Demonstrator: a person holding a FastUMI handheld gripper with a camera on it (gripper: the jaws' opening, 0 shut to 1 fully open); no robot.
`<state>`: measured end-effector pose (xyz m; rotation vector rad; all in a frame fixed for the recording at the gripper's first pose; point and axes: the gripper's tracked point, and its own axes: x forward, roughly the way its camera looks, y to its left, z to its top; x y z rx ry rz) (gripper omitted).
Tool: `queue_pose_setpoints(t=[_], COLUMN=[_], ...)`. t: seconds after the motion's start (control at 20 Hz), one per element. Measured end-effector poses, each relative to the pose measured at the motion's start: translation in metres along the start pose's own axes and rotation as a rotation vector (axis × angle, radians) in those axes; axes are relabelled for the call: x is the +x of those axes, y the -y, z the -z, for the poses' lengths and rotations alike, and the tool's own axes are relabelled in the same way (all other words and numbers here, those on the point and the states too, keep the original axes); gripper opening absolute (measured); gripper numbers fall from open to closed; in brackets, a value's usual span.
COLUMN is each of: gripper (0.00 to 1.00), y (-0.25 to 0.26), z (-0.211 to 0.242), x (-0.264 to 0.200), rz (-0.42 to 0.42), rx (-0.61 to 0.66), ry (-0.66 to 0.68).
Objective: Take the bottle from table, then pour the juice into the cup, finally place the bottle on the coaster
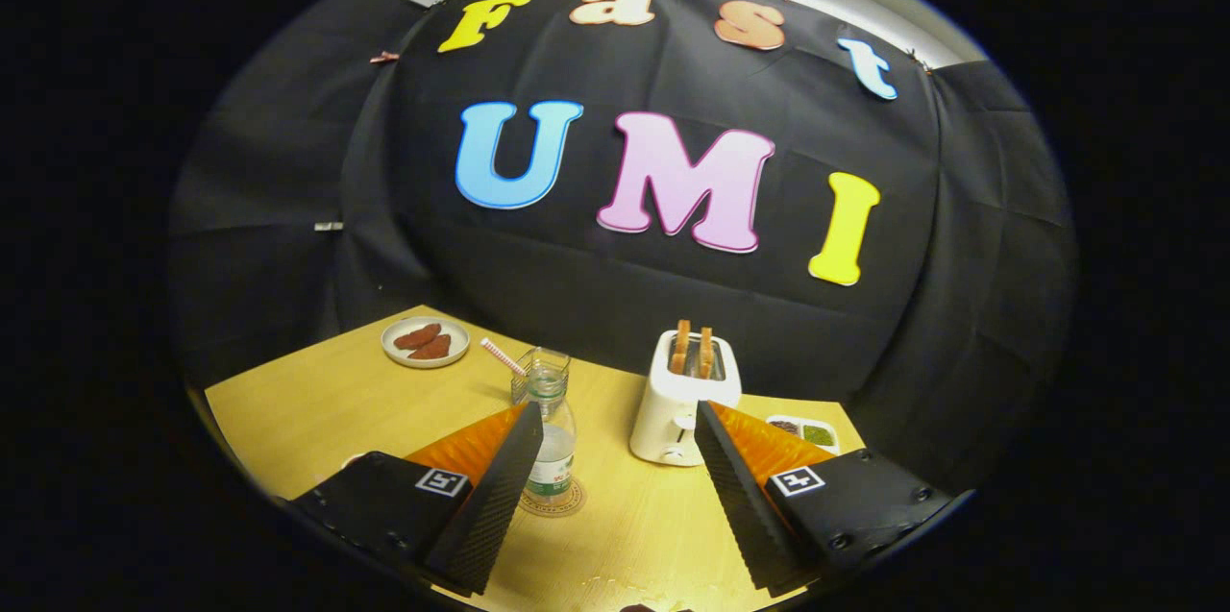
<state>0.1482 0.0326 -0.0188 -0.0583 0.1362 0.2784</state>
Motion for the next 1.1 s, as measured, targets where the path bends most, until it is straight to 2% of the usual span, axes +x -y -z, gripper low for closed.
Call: queue_pose_setpoints(t=[0.25,0.5,0.75,1.0,1.1], gripper=[0.97,0.97,0.97,0.98,0.97], y=[0.027,0.045,0.062,0.07,0.073], z=[-0.054,-0.088,-0.087,-0.064,-0.062], x=[-0.063,-0.128,-0.167,-0.188,-0.199], rz=[0.098,0.185,0.197,0.138,0.126], rx=[-0.027,-0.008,0.006,0.044,0.061], ry=[0.083,0.149,0.177,0.144,0.17])
